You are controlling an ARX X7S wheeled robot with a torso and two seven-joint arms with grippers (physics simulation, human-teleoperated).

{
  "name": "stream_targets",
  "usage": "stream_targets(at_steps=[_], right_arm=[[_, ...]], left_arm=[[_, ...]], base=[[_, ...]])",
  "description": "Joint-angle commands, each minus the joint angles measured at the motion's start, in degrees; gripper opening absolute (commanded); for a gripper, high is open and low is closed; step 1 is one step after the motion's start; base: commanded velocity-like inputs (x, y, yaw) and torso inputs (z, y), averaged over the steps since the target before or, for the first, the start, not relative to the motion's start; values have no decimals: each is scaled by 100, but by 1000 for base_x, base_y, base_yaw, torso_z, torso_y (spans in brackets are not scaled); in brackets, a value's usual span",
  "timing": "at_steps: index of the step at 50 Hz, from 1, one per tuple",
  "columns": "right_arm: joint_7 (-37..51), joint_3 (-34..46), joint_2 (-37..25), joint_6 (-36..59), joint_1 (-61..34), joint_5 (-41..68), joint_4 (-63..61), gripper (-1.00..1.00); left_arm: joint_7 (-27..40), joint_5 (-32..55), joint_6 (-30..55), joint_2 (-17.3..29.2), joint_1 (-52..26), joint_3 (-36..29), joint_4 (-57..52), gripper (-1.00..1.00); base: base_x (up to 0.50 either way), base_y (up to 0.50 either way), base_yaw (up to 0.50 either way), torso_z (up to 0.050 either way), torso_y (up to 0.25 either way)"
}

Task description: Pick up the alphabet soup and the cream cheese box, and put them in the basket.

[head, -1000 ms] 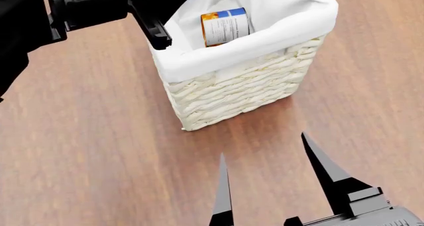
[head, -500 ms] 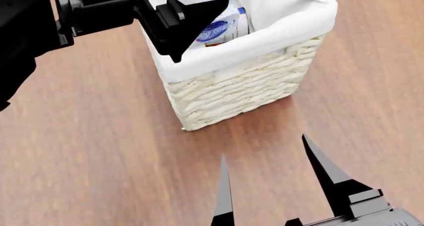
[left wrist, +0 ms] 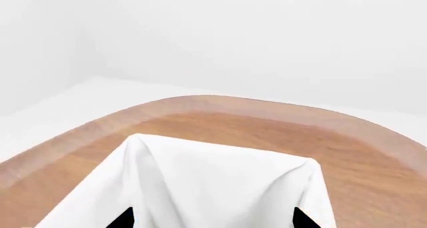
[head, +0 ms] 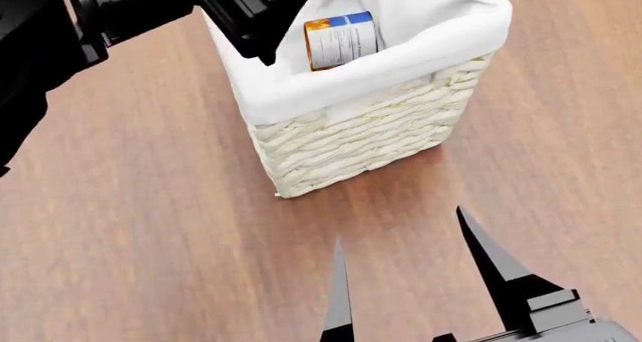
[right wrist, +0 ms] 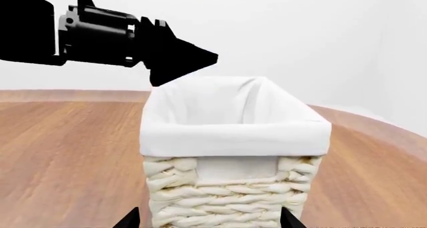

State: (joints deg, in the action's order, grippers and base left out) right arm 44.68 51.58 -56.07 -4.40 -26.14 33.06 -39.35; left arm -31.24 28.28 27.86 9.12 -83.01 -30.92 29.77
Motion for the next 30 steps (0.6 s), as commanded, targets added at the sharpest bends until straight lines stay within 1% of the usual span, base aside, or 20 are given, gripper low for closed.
stream_targets(at_steps=[1, 2, 3, 4, 6, 7, 8, 9, 10, 11, 12, 13, 16, 19, 20, 22, 23, 25, 30], right_arm=[[-24, 21, 73, -77, 56, -52, 77, 100], [-36, 22, 83, -109, 72, -44, 101, 100], [-35, 20, 79, -123, 81, -56, 106, 100], [-37, 7, 68, -139, 82, -31, 114, 100], [-22, -29, 34, -74, 21, 37, 72, 100], [-2, -15, 28, -140, 90, -69, 98, 100], [31, -48, -4, -40, 13, -17, 9, 100], [221, 2, 18, 113, 40, -524, -16, 100], [252, 20, 30, 127, 53, -631, -46, 100], [268, -40, 8, 131, 1, -464, -151, 100], [291, -20, 26, 94, 41, -598, -127, 100], [277, -54, 7, 216, -64, -465, -223, 100], [296, -23, 45, 126, 7, -645, -181, 100], [323, -90, 62, 218, -113, -535, -276, 100], [325, -91, 88, 214, -122, -552, -274, 100], [319, -52, 136, 141, -64, -663, -220, 100], [321, -46, 152, 335, -178, -694, -321, 100], [347, -28, 185, 382, -186, -751, -370, 100], [451, -44, 185, 350, -142, -933, -409, 100]], left_arm=[[1954, -581, -574, 290, 982, 349, -1704, 100], [2325, -345, -339, 397, 1347, 612, -2454, 100], [2835, -280, -227, 473, 1754, 848, -3207, 100], [3029, -275, -206, 501, 1944, 913, -3514, 100], [3369, -410, -127, 602, 2304, 868, -4120, 100], [3589, -466, -107, 671, 2668, 815, -4713, 100], [3755, -553, -45, 721, 2833, 770, -5021, 100], [3798, -457, 86, 765, 2972, 761, -5271, 100], [3821, -540, 151, 879, 3107, 631, -5528, 100], [4058, -756, 241, 998, 3307, 559, -5851, 100], [4106, -641, 259, 1001, 3417, 655, -6001, 100], [4099, -666, 308, 1088, 3485, 599, -6145, 100], [4332, -789, 326, 1168, 3751, 604, -6464, 100], [4463, -1040, 38, 1305, 4335, 417, -6691, 100], [4554, -1070, -95, 1276, 4462, 472, -6717, 100], [4536, -1112, -240, 1301, 4536, 447, -6782, 100], [4549, -1263, -496, 1316, 4610, 412, -6785, 100], [4532, -1187, -751, 1280, 4748, 464, -6828, 100], [4563, -1219, -699, 1335, 4854, 388, -6998, 100]], base=[[0, 0, 0, 0, 0], [0, 0, 0, 0, 0], [0, 0, 0, 0, 0], [0, 0, 0, 0, 0], [0, 0, 0, 0, 0], [0, 0, 0, 0, 0], [0, 0, 0, 0, 0], [0, 0, 0, 0, 0], [0, 0, 0, 0, 0], [0, 0, 0, 0, 0], [0, 0, 0, 0, 0], [0, 0, 0, 0, 0], [0, 0, 0, 0, 0], [0, 0, 0, 0, 0], [0, 0, 0, 0, 0], [0, 0, 0, 0, 0], [0, 0, 0, 0, 0], [0, 0, 0, 0, 0], [0, 0, 0, 0, 0]])
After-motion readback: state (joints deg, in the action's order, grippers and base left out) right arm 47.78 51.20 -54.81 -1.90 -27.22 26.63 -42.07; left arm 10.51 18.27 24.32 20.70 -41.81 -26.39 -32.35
